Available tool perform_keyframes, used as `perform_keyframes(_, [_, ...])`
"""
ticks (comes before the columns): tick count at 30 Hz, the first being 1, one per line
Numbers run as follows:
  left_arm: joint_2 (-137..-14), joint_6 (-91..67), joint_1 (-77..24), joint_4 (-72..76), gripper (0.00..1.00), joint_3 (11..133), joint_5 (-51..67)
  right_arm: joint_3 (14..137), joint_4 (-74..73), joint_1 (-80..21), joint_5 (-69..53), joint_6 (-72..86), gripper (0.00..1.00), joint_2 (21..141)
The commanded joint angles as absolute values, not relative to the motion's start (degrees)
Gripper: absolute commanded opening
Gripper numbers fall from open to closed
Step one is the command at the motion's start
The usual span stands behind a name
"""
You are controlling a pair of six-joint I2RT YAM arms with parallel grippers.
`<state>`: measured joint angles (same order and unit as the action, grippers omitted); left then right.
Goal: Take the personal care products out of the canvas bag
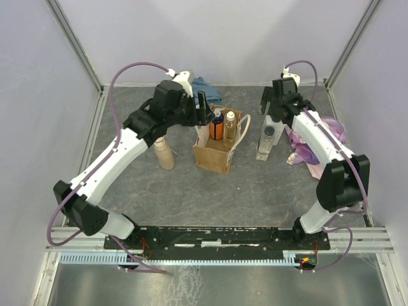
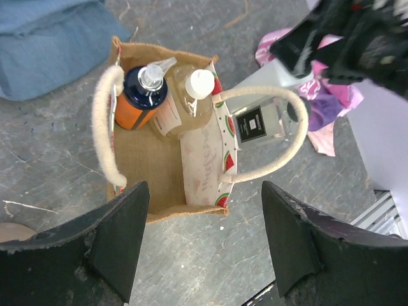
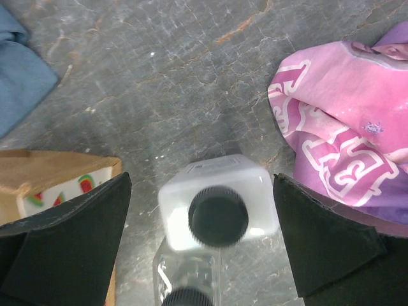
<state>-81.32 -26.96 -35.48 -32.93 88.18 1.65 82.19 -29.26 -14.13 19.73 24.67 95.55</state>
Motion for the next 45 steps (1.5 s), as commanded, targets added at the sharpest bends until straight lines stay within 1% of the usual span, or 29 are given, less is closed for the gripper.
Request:
perform_keyframes(1, [-86.65, -27.82, -36.49, -33.67, 0.77, 91.9, 2.43, 85.18, -30.15, -14.06, 16.85, 25.69, 1.0, 85.89])
perform_keyframes(4, [-90.92, -28.57, -36.94, -34.58, 0.75, 94.6, 2.96, 84.64, -31.61, -14.06, 14.61, 25.23, 1.0, 81.01])
perform_keyframes(8, [-96.13, -28.62, -38.23, -35.07, 0.74, 96.98, 0.57, 85.29, -35.04, -14.04, 11.73, 25.8, 1.0, 75.55])
perform_keyframes(16, [-103.95, -29.47, -40.23, -33.8, 0.72, 99.08, -6.53, 86.94, -40.59, -14.06, 5.66, 27.64, 1.0, 70.18])
perform_keyframes(19, [-106.05, -29.06, -40.67, -33.59, 0.72, 99.78, -10.27, 88.28, -40.43, -14.49, -1.63, 27.64, 0.98, 71.48])
perform_keyframes(21, [-107.33, -29.0, -40.74, -33.56, 0.72, 99.91, -12.8, 90.15, -41.05, -15.66, -3.99, 26.79, 0.97, 73.36])
perform_keyframes(27, [-109.31, -27.12, -40.69, -30.72, 0.73, 99.23, -18.98, 94.93, -41.84, -19.8, -4.32, 25.7, 0.97, 77.09])
perform_keyframes(31, [-111.49, -24.91, -40.67, -27.99, 0.74, 99.82, -21.02, 98.5, -42.76, -21.31, -4.39, 25.77, 0.96, 79.46])
perform_keyframes(45, [-118.65, -24.54, -40.43, -18.51, 0.75, 98.94, -21.91, 102.62, -43.7, -22.27, -5.58, 26.1, 0.96, 81.78])
